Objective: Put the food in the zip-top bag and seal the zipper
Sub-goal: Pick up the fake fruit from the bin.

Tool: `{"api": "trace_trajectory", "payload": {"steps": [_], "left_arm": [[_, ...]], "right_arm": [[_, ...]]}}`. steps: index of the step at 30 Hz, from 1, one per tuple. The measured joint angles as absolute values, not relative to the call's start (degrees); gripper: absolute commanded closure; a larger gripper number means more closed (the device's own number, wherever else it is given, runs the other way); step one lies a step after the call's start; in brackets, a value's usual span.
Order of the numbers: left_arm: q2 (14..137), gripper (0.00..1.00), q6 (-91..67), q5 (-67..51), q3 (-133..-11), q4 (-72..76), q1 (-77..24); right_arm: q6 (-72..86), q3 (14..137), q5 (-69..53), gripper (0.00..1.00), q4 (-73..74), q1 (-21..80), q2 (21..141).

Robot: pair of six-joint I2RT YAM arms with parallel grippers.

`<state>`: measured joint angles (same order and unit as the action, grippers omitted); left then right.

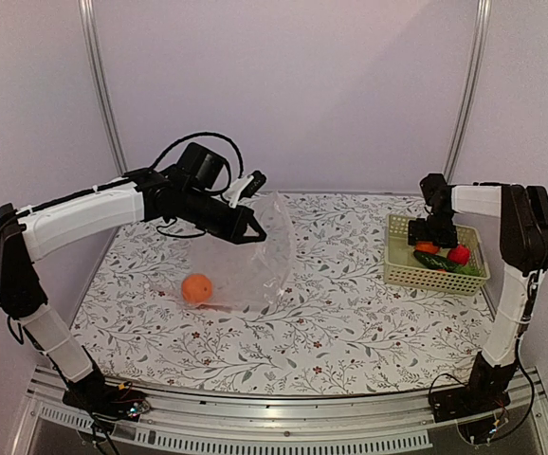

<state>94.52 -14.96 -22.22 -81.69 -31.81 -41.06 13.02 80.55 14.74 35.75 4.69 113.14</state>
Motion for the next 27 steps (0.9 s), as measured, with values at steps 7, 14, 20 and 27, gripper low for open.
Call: {"api": "trace_trajectory", "payload": {"steps": [7,14,20,27], "left_arm": [[94.52,1.00,-14.96,-22.22,-81.69,-31.88,-41.06],[94.52,1.00,-14.96,-22.20,-81.71,-32.01,-41.06],[94.52,1.00,-14.96,-22.20,-81.71,-32.03,-41.06],[94.52,1.00,-14.96,-22.20,-81.71,-32.03,-41.06]], "right_arm": [[12.93,81.38,14.68,0.12,35.64,3.68,114.78],[12.78,81.93,14.55,0.19,35.75,3.66,115.24],[12.71,81.97,14.46,0.20,35.77,3.66,115.24],[12.67,80.47,14.46,0.21,35.35,3.66,113.84]]}}
